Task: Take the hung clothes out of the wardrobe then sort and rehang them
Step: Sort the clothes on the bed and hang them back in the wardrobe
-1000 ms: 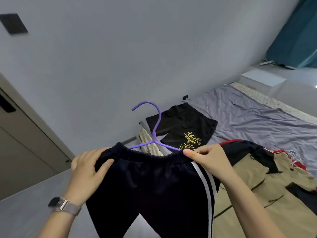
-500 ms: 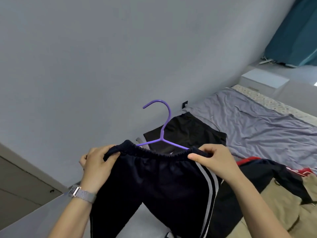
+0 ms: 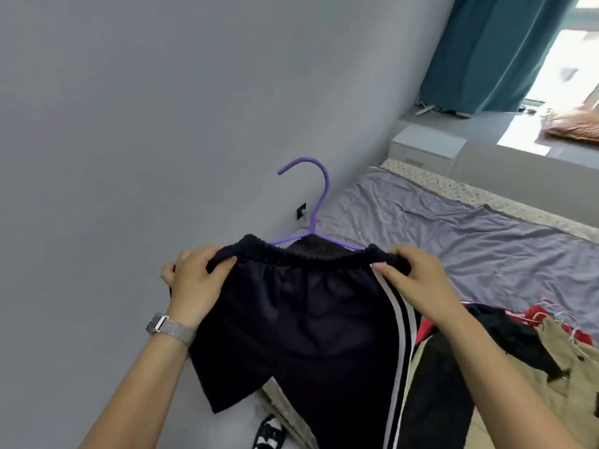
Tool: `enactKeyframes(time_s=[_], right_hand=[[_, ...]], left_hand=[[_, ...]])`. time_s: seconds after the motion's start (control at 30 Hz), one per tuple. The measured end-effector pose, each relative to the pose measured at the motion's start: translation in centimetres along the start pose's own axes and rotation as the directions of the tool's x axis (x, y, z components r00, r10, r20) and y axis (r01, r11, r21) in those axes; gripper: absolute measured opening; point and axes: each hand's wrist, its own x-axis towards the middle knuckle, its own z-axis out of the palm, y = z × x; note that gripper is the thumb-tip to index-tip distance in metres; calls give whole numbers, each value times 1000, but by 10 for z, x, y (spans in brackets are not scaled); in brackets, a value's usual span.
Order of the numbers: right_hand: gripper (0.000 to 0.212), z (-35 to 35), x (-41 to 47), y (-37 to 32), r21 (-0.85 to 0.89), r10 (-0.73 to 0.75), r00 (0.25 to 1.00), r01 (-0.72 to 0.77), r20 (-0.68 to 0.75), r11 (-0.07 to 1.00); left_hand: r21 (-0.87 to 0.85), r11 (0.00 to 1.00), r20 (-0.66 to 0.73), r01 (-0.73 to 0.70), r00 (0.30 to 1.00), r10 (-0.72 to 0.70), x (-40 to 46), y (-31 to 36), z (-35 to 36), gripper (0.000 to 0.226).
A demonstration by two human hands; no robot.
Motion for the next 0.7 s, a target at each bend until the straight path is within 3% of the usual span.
enactKeyframes(time_s=[0.17, 0.23, 0.47, 0.7], right_hand=[[16, -6, 53, 2, -91, 17, 958, -45, -287, 995], [25, 9, 62, 17, -165, 53, 945, -111, -324, 980], [44, 71, 64, 75, -199, 430, 856, -493, -289, 847], [39, 107, 52, 83, -120, 694, 703, -711, -152, 693]], left_hand=[[-132, 986, 51, -101, 993, 108, 97, 14, 35, 14], [-127, 984, 128, -123, 982, 139, 123, 7, 62, 13], [-41, 995, 366, -87, 925, 96, 219, -43, 164, 18], [-30, 996, 580, -86, 810, 88, 304, -29, 272, 28]])
